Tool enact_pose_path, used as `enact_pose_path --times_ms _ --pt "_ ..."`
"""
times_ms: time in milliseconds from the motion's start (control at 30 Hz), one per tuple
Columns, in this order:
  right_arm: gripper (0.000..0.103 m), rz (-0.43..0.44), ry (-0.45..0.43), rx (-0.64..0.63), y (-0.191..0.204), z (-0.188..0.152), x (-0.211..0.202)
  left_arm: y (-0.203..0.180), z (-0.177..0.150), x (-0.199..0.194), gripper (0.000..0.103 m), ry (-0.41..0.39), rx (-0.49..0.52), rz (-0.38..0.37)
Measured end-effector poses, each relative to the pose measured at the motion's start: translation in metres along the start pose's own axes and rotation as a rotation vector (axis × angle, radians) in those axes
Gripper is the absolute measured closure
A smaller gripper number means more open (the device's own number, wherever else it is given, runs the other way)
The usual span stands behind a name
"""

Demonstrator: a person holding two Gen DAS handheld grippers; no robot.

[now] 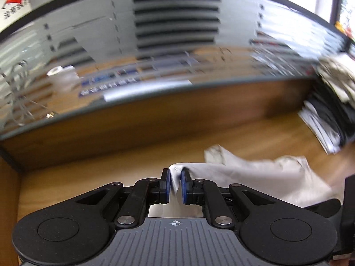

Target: Fold clothes

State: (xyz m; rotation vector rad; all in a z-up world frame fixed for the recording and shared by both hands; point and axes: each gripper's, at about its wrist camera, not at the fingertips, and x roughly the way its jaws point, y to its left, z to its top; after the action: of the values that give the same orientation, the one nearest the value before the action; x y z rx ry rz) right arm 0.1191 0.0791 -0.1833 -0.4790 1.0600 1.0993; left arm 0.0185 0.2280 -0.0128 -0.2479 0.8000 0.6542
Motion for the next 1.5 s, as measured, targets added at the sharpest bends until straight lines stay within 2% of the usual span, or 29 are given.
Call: enact_pose_path --times_ms 233,433,500,567,600,667,700,733,800,900,967,1067,1100,1133,1200,1233,1333,1500 --pt "0.067 -0.105 -0.058 -0.006 -0.037 0.050 0.010 0.031 0.037 0.031 0.091 -0.021 -0.062 0.067" --pt "0.067 -0.225 -0.088 -0.029 -0.065 0.087 0.013 0.040 0.038 0.075 0.089 0.064 -0.060 0.082" --pt "0.067 -0.236 -0.074 -0.019 -0.072 0.095 0.015 0.038 0.031 0.081 0.081 0.092 -0.052 0.069" --pt "0.067 -0.208 -0.064 -0.020 -0.074 0.100 0.014 0.035 0.022 0.085 0.075 0.119 -0.044 0.051" --pt "0.064 -0.191 -0.061 -0.025 -0.074 0.101 0.013 0.033 0.016 0.085 0.074 0.133 -0.038 0.038" --pt "0.052 -0.161 -0.056 -0.063 -0.069 0.101 0.012 0.028 0.004 0.085 0.068 0.162 -0.026 0.012" --pt "0.037 -0.148 -0.055 -0.095 -0.064 0.100 0.011 0.026 -0.002 0.086 0.063 0.176 -0.019 -0.002" --pt "0.027 -0.135 -0.053 -0.128 -0.060 0.099 0.011 0.023 -0.008 0.086 0.060 0.190 -0.013 -0.015" --pt "0.027 -0.108 -0.050 -0.193 -0.051 0.098 0.010 0.016 -0.022 0.087 0.052 0.219 0.015 -0.046" --pt "0.027 -0.123 -0.022 -0.269 -0.037 0.096 0.023 0.010 -0.046 0.090 0.043 0.263 0.061 -0.089" --pt "0.029 -0.135 -0.009 -0.291 -0.035 0.095 0.030 0.006 -0.061 0.093 0.040 0.298 0.091 -0.093" --pt "0.040 -0.153 0.009 -0.289 -0.041 0.090 0.038 0.007 -0.078 0.099 0.040 0.331 0.123 -0.053" --pt "0.056 -0.155 0.014 -0.284 -0.043 0.088 0.039 0.009 -0.081 0.099 0.042 0.333 0.127 -0.040" --pt "0.069 -0.157 0.019 -0.278 -0.046 0.086 0.039 0.010 -0.084 0.099 0.047 0.335 0.132 -0.028" --pt "0.098 -0.178 0.028 -0.232 -0.053 0.080 0.034 0.015 -0.086 0.098 0.086 0.318 0.113 -0.006" --pt "0.098 -0.181 0.017 -0.219 -0.054 0.078 0.029 0.019 -0.085 0.096 0.094 0.312 0.087 -0.004" --pt "0.099 -0.182 -0.013 -0.194 -0.053 0.069 0.009 0.029 -0.083 0.080 0.096 0.283 0.010 -0.008" --pt "0.101 -0.171 -0.054 -0.165 -0.038 0.044 -0.046 0.025 -0.087 0.026 0.096 0.216 0.019 -0.035"
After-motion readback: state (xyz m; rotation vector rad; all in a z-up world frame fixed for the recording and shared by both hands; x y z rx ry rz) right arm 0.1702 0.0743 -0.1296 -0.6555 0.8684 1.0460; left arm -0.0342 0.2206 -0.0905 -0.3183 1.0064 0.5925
